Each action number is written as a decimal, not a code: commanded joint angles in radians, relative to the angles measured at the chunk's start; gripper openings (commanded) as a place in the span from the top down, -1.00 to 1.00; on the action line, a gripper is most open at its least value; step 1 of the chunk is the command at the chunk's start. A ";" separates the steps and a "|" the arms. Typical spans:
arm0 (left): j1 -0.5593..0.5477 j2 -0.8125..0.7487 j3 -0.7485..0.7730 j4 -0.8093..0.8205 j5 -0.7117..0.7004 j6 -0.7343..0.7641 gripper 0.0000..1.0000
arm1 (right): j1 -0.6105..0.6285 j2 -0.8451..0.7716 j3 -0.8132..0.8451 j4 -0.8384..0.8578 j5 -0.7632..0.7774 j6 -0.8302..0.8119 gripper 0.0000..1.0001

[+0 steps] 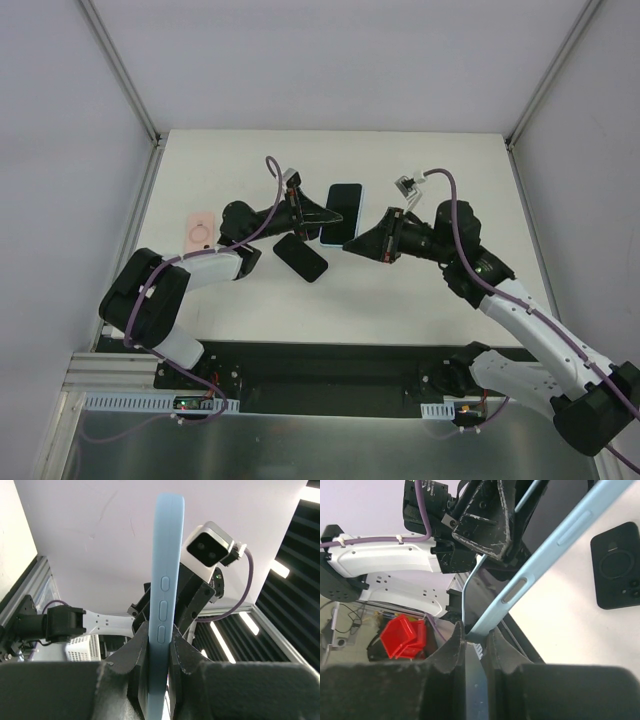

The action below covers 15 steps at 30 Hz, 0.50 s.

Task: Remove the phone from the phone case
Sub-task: Remove the phone case from the phone.

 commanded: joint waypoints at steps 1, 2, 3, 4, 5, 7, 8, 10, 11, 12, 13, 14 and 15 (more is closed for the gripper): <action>-0.014 -0.019 0.036 0.089 0.010 -0.007 1.00 | 0.009 -0.008 0.010 0.147 -0.037 -0.046 0.97; -0.014 -0.019 0.036 0.091 0.011 -0.010 1.00 | 0.007 -0.010 0.011 0.147 -0.039 -0.055 0.97; -0.014 -0.016 0.034 0.095 0.008 -0.016 1.00 | 0.009 -0.011 0.007 0.152 -0.042 -0.069 0.97; -0.014 -0.015 0.033 0.110 0.007 -0.030 1.00 | 0.007 -0.014 0.002 0.176 -0.054 -0.095 0.97; -0.014 -0.012 0.031 0.118 0.000 -0.039 1.00 | 0.009 -0.017 -0.004 0.199 -0.063 -0.107 0.97; -0.014 -0.009 0.025 0.147 -0.010 -0.075 1.00 | 0.007 -0.036 -0.027 0.264 -0.073 -0.138 0.97; -0.014 -0.009 0.020 0.152 -0.021 -0.085 1.00 | 0.010 -0.040 -0.030 0.272 -0.073 -0.153 0.97; -0.019 -0.019 0.013 0.149 -0.030 -0.098 1.00 | 0.009 -0.056 -0.033 0.294 -0.071 -0.184 0.97; -0.025 -0.022 0.010 0.140 -0.035 -0.102 1.00 | 0.010 -0.059 -0.035 0.305 -0.076 -0.208 0.97; -0.028 -0.030 0.005 0.138 -0.044 -0.104 1.00 | 0.010 -0.065 -0.033 0.314 -0.076 -0.221 0.97; -0.031 -0.032 0.003 0.137 -0.049 -0.113 1.00 | 0.010 -0.065 -0.029 0.324 -0.080 -0.233 0.97; -0.035 -0.033 0.003 0.134 -0.052 -0.118 1.00 | 0.012 -0.065 -0.024 0.325 -0.085 -0.259 0.97; -0.037 -0.035 -0.001 0.132 -0.062 -0.124 1.00 | 0.010 -0.063 -0.021 0.325 -0.087 -0.270 0.97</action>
